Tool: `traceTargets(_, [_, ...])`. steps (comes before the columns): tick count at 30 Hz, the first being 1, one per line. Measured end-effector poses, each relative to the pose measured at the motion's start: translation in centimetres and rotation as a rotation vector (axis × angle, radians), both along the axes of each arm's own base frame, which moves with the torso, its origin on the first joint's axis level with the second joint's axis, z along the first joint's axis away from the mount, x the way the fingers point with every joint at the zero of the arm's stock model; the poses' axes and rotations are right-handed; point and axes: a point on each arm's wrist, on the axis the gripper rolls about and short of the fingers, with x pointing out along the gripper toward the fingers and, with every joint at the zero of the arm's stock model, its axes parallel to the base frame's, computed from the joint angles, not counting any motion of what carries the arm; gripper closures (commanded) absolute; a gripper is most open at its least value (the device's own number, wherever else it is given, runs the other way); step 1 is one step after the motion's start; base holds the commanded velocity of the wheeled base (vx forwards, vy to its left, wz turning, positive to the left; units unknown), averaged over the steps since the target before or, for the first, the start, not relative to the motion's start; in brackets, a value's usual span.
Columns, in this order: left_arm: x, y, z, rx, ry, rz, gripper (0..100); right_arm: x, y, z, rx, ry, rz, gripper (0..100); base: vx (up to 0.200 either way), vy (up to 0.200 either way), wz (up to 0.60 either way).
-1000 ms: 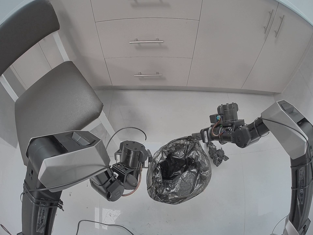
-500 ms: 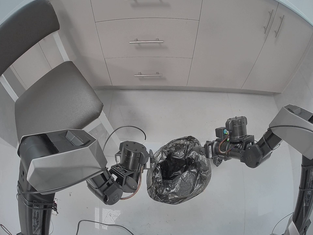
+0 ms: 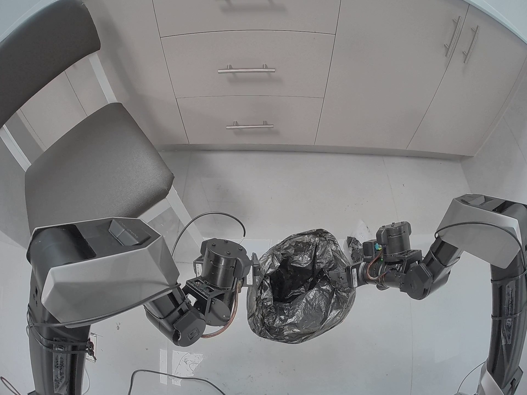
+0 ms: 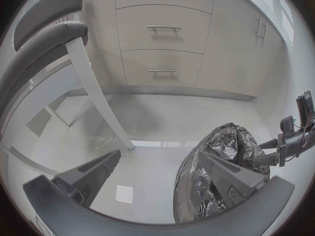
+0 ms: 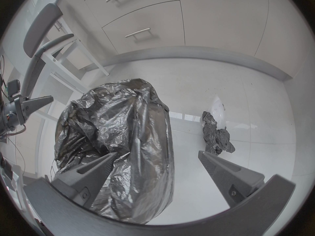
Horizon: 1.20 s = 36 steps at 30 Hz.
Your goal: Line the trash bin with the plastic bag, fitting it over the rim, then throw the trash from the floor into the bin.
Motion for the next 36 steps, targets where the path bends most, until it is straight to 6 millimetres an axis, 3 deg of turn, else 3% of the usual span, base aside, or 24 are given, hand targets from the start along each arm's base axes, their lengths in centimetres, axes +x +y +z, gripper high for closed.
traceTargets(9, [0.0, 0.0, 0.0, 0.001, 0.001, -0.001, 0, 1.0, -1.0, -1.8, -0.008, 0.027, -0.030, 0, 0.000, 0.000, 0.00])
traceTargets(24, [0.0, 0.0, -0.2, 0.003, 0.004, -0.001, 0, 1.8, -1.7, -2.2, -0.015, 0.055, -0.054, 0, 0.000, 0.000, 0.00])
traceTargets(30, [-0.1, 0.0, -0.2, 0.003, 0.004, -0.002, 0, 1.0, -1.1, -1.5, -0.015, 0.055, -0.034, 0, 0.000, 0.000, 0.00])
traceTargets(36, [-0.1, -0.1, -0.1, 0.001, 0.002, -0.003, 0, -1.8, 0.7, 0.9, 0.006, 0.056, 0.012, 0, 0.000, 0.000, 0.00])
